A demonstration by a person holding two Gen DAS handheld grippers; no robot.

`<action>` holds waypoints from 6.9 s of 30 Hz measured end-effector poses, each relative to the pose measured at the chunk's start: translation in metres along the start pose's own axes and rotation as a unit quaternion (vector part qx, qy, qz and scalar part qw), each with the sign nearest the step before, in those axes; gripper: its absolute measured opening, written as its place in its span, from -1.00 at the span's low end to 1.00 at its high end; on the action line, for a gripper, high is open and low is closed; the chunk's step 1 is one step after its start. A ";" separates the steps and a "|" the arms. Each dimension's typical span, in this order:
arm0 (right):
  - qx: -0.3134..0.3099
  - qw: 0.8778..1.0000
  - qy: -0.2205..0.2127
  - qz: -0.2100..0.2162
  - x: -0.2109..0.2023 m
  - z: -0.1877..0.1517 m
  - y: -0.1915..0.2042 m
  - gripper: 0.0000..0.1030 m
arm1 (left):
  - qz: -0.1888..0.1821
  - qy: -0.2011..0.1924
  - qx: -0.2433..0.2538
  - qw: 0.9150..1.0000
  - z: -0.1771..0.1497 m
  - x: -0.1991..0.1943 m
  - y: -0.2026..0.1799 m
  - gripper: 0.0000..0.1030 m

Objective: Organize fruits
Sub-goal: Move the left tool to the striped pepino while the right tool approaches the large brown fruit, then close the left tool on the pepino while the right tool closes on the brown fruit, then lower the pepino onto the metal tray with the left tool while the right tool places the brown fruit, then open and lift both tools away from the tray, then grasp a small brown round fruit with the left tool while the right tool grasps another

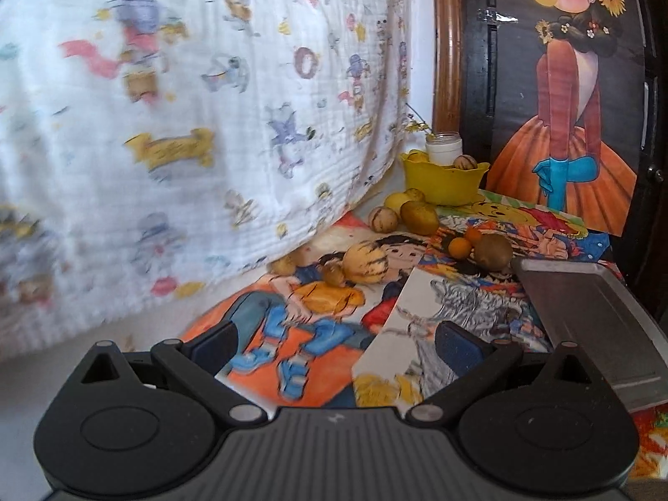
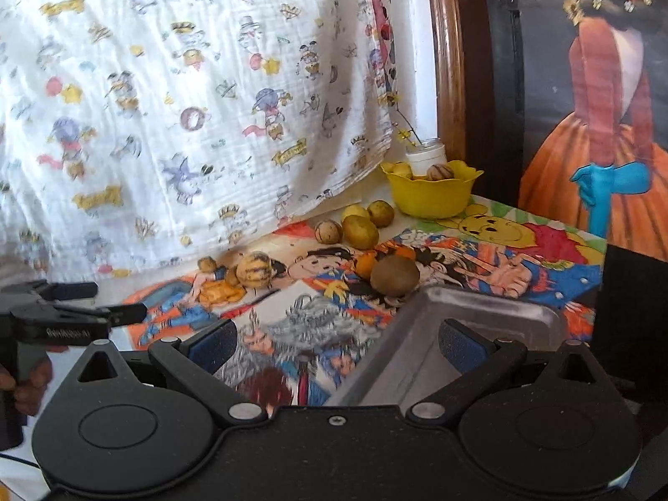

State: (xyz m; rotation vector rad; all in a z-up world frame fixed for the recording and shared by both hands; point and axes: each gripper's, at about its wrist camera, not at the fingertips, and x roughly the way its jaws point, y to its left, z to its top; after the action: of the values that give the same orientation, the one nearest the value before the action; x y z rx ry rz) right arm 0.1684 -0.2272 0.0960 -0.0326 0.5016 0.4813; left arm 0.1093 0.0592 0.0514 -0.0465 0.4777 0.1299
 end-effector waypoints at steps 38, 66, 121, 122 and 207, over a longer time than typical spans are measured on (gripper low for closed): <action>-0.076 0.987 0.141 0.024 0.274 0.037 -0.064 0.80 | -0.061 0.085 0.147 0.984 0.043 0.224 -0.033 0.64; -0.089 0.990 0.112 0.019 0.266 0.027 -0.047 0.31 | -0.044 0.082 0.141 0.986 0.047 0.223 -0.066 0.09; -0.115 0.988 0.053 -0.090 0.135 -0.035 -0.177 0.44 | -0.211 0.085 0.084 0.970 0.052 0.234 -0.226 0.56; -0.113 0.988 0.051 -0.089 0.132 -0.034 -0.176 0.48 | -0.208 0.085 0.081 0.971 0.053 0.232 -0.225 0.56; -0.159 0.984 0.064 0.046 0.220 -0.001 0.067 0.74 | 0.018 0.038 0.029 0.999 0.032 0.168 0.036 0.91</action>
State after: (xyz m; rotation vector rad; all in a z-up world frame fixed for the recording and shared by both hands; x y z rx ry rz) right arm 0.3066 -0.0720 -0.0027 -0.3506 0.5500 0.6489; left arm 0.2667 0.1168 0.0018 0.0149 0.5573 0.1494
